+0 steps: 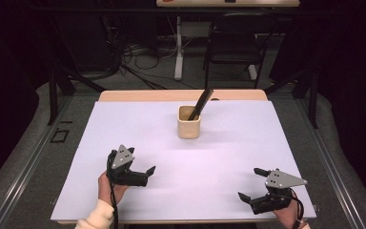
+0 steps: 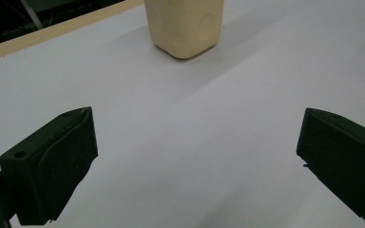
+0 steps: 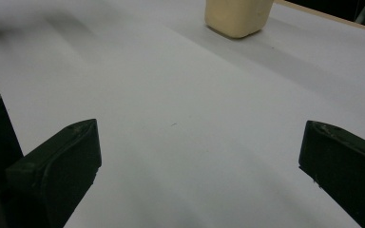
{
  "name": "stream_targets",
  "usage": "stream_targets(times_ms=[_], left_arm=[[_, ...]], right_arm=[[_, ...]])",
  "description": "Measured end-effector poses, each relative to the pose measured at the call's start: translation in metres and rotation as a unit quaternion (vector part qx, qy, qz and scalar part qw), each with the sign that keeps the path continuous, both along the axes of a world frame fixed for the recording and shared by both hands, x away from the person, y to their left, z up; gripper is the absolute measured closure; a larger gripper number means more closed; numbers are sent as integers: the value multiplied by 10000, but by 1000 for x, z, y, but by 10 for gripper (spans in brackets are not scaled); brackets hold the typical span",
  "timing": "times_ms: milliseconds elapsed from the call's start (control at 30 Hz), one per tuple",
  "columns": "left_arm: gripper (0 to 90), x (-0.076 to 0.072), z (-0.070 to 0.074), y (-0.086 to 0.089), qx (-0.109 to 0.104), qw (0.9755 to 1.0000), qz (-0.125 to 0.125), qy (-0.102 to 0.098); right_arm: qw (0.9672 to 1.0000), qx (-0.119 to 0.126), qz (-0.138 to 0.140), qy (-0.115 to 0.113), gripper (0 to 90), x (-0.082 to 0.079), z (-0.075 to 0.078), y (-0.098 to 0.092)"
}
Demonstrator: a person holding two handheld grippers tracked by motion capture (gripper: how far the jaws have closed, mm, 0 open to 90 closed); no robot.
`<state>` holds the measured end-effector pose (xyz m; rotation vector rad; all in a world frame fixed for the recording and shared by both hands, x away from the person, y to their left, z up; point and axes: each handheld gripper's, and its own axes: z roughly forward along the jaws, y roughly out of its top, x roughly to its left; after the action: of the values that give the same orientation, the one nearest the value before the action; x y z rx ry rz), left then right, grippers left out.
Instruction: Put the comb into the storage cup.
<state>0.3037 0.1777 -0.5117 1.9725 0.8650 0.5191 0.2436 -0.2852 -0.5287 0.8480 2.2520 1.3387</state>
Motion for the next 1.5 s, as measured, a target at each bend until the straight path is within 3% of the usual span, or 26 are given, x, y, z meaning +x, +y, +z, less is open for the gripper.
stream_targets(times_ms=[167, 400, 900, 1333, 1500], left_arm=[[0, -6, -2, 4, 16, 10000, -22, 32], [0, -14, -3, 12, -131, 9999, -11, 91], [0, -38, -4, 31, -73, 9999, 68, 119], [0, -57, -6, 37, 138, 9998, -4, -141], [0, -65, -8, 40, 113, 9997, 38, -190]], right_arm=[[10000, 6, -7, 10, 0, 0, 0, 0], [10000, 3, -22, 4, 0, 0, 0, 0], [10000, 11, -47, -5, 0, 1, 0, 1], [10000, 12, -34, 8, 0, 1, -1, 1], [10000, 19, -38, 17, 0, 1, -1, 2]])
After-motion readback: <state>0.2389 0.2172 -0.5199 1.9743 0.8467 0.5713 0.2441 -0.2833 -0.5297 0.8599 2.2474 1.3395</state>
